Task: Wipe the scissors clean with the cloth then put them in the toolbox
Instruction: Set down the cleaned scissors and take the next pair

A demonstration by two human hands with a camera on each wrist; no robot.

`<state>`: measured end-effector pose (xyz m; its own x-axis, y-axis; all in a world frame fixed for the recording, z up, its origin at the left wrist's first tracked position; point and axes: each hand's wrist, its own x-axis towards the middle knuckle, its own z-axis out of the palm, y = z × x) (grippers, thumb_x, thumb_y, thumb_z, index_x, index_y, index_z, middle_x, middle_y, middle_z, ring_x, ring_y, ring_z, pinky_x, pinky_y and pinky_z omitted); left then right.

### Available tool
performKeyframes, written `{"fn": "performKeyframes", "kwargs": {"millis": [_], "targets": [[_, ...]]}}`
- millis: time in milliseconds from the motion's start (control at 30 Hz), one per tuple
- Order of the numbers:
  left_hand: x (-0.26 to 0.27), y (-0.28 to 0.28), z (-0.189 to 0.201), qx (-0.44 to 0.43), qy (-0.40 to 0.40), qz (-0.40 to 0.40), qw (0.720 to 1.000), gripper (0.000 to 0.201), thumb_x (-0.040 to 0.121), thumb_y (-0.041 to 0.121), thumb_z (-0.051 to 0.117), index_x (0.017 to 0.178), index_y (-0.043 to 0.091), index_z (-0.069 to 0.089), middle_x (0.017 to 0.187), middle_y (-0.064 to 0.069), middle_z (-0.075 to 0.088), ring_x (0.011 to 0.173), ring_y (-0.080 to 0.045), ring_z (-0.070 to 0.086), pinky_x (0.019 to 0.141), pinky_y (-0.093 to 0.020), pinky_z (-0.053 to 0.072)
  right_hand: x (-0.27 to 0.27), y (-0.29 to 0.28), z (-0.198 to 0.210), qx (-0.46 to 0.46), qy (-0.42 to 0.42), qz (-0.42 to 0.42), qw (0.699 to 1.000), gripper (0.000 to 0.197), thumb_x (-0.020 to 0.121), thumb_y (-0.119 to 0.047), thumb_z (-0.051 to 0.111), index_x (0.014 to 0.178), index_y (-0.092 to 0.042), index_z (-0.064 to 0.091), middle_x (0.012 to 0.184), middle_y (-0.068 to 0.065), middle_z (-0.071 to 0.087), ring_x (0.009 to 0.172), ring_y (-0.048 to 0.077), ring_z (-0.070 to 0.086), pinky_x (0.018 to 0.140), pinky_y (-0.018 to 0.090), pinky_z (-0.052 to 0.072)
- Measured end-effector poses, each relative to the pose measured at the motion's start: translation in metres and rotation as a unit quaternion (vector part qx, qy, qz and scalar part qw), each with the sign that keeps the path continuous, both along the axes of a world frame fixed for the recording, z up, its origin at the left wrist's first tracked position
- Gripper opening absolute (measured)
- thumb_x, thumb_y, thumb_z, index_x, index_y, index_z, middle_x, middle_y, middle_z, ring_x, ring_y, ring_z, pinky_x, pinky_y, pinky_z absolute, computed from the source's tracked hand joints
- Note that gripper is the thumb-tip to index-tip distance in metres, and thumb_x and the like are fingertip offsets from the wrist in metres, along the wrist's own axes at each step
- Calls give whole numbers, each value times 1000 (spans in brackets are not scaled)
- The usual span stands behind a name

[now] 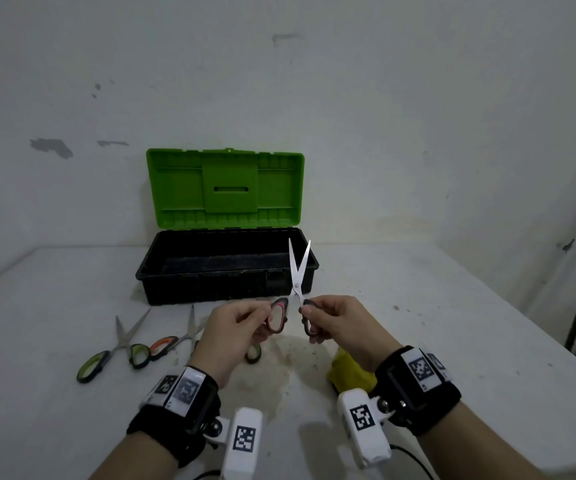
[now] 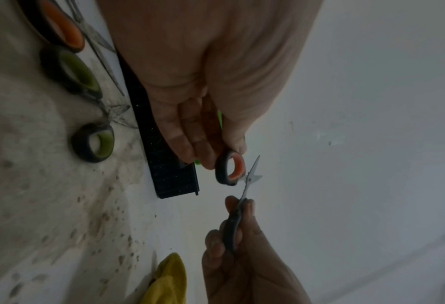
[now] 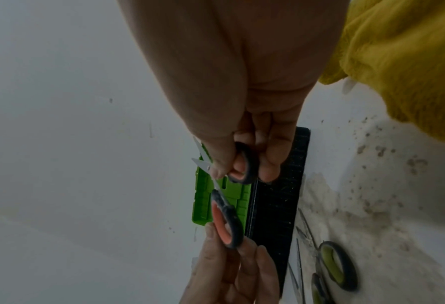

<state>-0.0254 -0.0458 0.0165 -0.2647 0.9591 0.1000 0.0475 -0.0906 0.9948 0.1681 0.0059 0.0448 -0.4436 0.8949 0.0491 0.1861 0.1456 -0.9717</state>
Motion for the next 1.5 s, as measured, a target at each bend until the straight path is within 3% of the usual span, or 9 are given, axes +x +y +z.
{"fn": "performKeyframes", "kwargs": {"millis": [133, 400, 567, 667, 800, 933, 1033, 1233, 1500], "targets": [[-7, 2, 3, -7, 6, -16, 1000, 21, 96, 14, 64, 82, 3, 77, 85, -17, 76, 74, -22, 70, 73, -31, 57, -7, -2, -3, -6, 21, -2, 1000, 22, 96, -16, 59, 89, 3, 66, 67, 8, 60, 62, 20, 58, 65, 30, 51], [0, -3, -1, -19, -18, -25, 999, 23, 95, 12, 65, 76, 12, 77, 80, -13, 77, 71, -20, 72, 69, -27, 59, -25, -8, -13, -26, 50, -41, 998, 23, 94, -17, 62, 96, 5, 69, 66, 9, 59, 60, 20, 56, 64, 31, 51], [-1, -4, 2, -32, -39, -28, 998, 14, 96, 12, 64, 88, 8, 76, 82, -11, 78, 74, -19, 75, 70, -27, 59, -26, -13, -6, 54, 5, -98, 994, 24, 89, -29, 68, 101, -14, 54, 66, 6, 63, 57, 18, 61, 59, 33, 50], [2, -3, 7, -15, -59, -19, 998, 13, 96, 12, 64, 92, 9, 76, 83, -11, 78, 76, -20, 75, 73, -29, 60, -30, -15, -5, 163, -54, -155, 973, 35, 79, -42, 74, 83, -21, 46, 70, 7, 63, 62, 22, 61, 58, 39, 50], [3, -1, 14, 18, -42, -7, 999, 9, 94, 12, 67, 93, 14, 76, 83, -12, 78, 79, -24, 76, 75, -32, 61, -40, -16, -6, 253, -121, -200, 939, 29, 76, -45, 76, 82, -23, 57, 83, -8, 60, 68, 8, 56, 61, 25, 48], [-1, 4, 18, 17, -35, -3, 999, 8, 94, 11, 67, 94, 14, 75, 84, -11, 78, 79, -24, 76, 72, -30, 59, -46, -12, -3, 295, -178, -211, 915, 30, 81, -42, 73, 98, -18, 68, 95, -6, 59, 83, 9, 56, 71, 18, 43], [-9, 8, 18, 12, -15, -10, 1000, 9, 94, 14, 68, 98, 11, 75, 86, -10, 78, 81, -22, 76, 73, -30, 59, -54, -8, 2, 298, -192, -207, 912, 23, 84, -47, 66, 84, -24, 66, 79, -8, 57, 73, 7, 51, 58, 13, 32], [-79, 31, 29, 35, 90, 105, 990, 11, 97, 22, 63, 94, 19, 73, 89, -4, 73, 86, -18, 70, 73, -32, 59, -56, 21, 11, 269, -215, -214, 914, 50, 87, -44, 64, 61, -3, 54, 50, 2, 42, 47, 15, 36, 49, 32, 29], [-199, 92, 30, -19, 238, 226, 945, 28, 97, 29, 61, 119, 14, 68, 121, -12, 68, 113, -31, 62, 102, -46, 48, -79, 110, 39, 195, -316, -232, 899, 49, 84, -44, 69, 56, -12, 46, 56, 5, 49, 49, 22, 49, 49, 24, 36]]}}
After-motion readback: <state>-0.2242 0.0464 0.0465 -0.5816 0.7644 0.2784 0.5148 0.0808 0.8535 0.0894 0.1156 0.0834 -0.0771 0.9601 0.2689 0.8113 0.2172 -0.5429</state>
